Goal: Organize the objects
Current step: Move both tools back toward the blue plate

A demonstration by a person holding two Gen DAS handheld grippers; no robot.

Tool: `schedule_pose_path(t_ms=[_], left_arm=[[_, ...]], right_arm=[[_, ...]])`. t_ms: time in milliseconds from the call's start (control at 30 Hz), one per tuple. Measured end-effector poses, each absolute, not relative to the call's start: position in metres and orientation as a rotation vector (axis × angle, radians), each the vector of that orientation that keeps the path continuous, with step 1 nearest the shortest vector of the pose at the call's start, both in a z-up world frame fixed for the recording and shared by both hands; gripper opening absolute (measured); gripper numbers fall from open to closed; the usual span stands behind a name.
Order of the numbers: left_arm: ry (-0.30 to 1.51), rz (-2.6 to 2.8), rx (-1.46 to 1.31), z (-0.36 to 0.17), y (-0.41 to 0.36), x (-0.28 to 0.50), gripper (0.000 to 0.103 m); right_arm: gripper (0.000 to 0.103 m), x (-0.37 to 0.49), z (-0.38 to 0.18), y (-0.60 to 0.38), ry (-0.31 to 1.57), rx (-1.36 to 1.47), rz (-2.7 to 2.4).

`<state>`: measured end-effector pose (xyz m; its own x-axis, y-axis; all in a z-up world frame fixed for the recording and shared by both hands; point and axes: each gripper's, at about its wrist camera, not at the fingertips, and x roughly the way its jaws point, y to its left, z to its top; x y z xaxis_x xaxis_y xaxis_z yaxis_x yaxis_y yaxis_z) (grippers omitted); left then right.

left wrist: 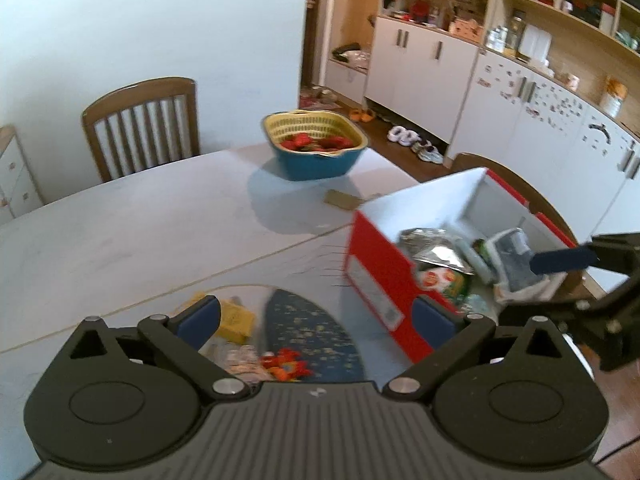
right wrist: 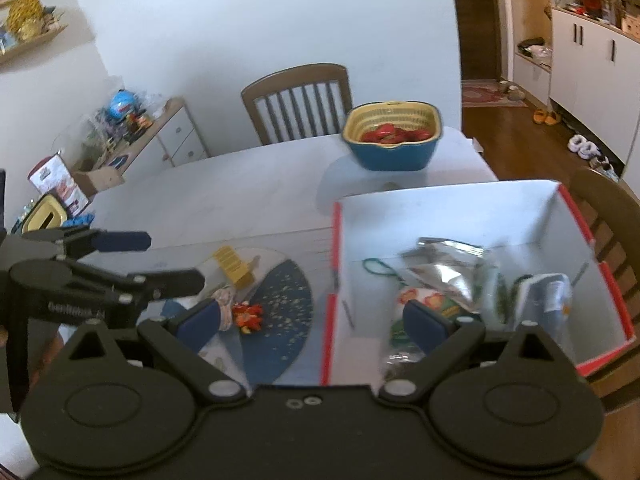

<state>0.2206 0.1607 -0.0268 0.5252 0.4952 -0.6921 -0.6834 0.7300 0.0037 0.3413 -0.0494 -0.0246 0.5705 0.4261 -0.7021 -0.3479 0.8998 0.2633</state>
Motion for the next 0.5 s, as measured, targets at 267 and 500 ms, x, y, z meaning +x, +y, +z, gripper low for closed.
schedule_pose_path(t_ms=[267, 500], left_arm=[[0.735, 0.798, -0.271, -0.034, 0.203, 0.184, 0.103], [0.754, 0.883, -0.356, -0.058, 0.243, 0.154, 0.103]], right_arm=[[0.097, 0.346, -0.033, -0.003, 0.866, 0.039, 0.483], [0.097, 0.353, -0.047, 0.032, 0.892, 0.0, 0.487]])
